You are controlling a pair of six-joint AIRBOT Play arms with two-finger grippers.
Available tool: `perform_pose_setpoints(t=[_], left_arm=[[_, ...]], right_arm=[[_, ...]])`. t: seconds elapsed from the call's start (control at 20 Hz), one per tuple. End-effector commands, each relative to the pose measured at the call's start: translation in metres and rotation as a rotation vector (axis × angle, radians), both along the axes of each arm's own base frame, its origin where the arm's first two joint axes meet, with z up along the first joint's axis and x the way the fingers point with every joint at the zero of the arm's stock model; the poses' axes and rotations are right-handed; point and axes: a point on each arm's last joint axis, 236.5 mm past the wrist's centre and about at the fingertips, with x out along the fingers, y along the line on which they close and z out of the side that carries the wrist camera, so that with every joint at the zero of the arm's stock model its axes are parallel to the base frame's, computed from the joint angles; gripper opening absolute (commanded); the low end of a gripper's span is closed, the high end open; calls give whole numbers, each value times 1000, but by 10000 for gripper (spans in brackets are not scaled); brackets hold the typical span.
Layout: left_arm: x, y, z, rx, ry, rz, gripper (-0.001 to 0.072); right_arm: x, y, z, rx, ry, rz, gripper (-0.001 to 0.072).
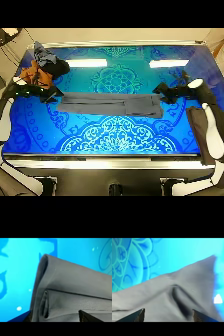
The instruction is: Fold the shirts.
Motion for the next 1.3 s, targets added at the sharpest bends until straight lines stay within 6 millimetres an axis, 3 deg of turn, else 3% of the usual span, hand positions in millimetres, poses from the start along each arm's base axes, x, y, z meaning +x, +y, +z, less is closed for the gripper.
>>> perform_pose_setpoints(t=[0.0,0.1,0.25,0.4,0.55,0.75,0.8,0.85,0.9,0.95,1.0,1.1,1.15,1.25], left_arm=[[-2,18,33,3,-40,-4,672],[-2,24,55,16,-81,6,672],[-7,12,86,29,-128,-22,671],[-10,-12,117,40,-187,-69,671],[-16,-41,149,63,-264,-149,671],[-28,-77,188,80,-353,-228,671],[-31,-85,194,80,-366,-243,671],[-34,-93,197,78,-371,-260,671],[-38,-102,195,72,-361,-286,670],[-42,-113,191,65,-343,-314,662],[-47,-125,184,56,-322,-345,552],[-58,-154,162,37,-273,-404,87],[-64,-172,147,27,-246,-433,41],[-82,-215,112,3,-194,-484,31]], right_arm=[[-37,-64,1,-46,98,-32,701],[-63,-77,-21,39,226,-49,704],[-85,-61,-52,154,364,-6,705],[-66,-32,-64,296,355,-26,704],[-44,-10,-76,267,314,-36,703],[-22,40,-69,286,248,-3,671],[-21,52,-67,287,237,26,591],[-21,59,-67,278,227,49,445],[-21,64,-66,270,217,69,192],[-21,67,-62,268,212,81,54],[-20,67,-52,258,185,95,53],[-18,63,-21,207,108,123,52],[-19,59,-1,172,70,136,52],[-32,62,45,124,8,189,52]])
